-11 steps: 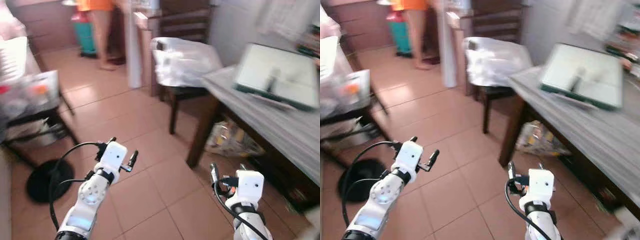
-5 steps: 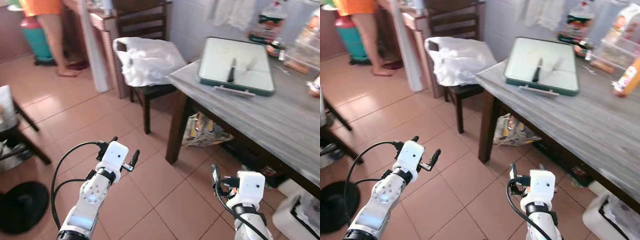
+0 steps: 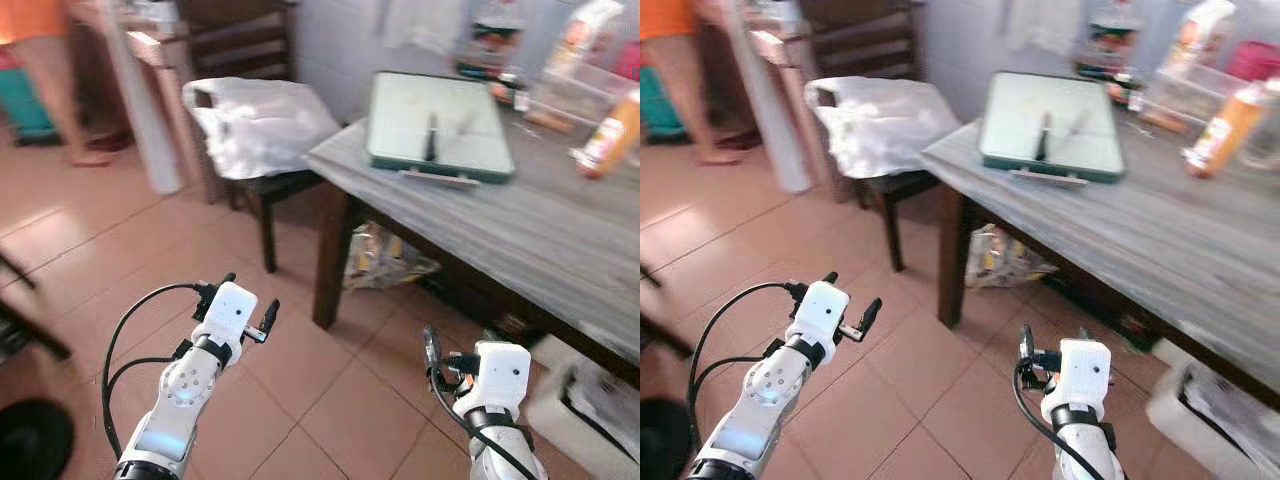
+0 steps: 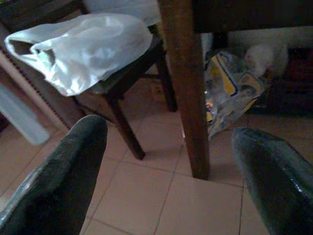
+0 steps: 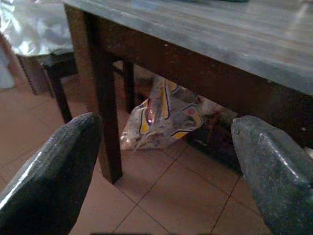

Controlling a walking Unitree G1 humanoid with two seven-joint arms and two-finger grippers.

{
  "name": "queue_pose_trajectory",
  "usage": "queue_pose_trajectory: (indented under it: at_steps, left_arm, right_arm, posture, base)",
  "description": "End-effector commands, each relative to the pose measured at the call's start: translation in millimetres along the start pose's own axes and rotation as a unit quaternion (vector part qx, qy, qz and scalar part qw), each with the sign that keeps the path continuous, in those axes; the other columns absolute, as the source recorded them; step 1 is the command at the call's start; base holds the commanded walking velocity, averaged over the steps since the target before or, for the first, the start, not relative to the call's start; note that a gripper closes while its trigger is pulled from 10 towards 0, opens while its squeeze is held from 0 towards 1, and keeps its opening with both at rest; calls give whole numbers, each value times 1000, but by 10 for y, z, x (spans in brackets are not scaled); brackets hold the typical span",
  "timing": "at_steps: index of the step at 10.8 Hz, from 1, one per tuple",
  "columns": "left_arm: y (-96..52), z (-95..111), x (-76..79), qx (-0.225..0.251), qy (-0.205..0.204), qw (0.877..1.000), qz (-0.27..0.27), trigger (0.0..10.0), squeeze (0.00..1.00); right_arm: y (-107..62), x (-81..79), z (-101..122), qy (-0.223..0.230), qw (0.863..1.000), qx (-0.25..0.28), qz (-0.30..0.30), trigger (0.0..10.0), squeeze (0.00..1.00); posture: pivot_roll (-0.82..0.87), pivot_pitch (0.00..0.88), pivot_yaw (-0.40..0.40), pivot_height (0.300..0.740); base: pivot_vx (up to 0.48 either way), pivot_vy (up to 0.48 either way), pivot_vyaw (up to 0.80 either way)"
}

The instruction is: Setting the table

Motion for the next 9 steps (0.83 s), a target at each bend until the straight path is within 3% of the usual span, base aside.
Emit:
queue_pose_trajectory:
  at_steps: [1,9]
  left_arm:
    - [4,7,30,0,-3,1000,-5,10000,0]
    - [-1,-11,64,-3,-11,1000,-9,10000,0]
  right_arm:
    - [-18,36,18,0,1000,0,-6,10000,0]
    - [-30,64,25,-6,1000,-2,-2,10000,0]
  posture:
    - [153,121,-17,740]
    - [146,126,-27,740]
  base:
    - [0,0,-800]
    - [0,0,-800]
Point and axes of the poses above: a point about 5 cm out from each wrist's last joint towards the gripper, its own y axis pointing out of the wrist towards the gripper, its own z axis along the axis of the wrist's last joint, x = y × z, the point moved 1 cm from there along y, pointing out of the wrist towards the gripper, and after that the axes turned 9 degrees about -y, right-handed, at the moved point
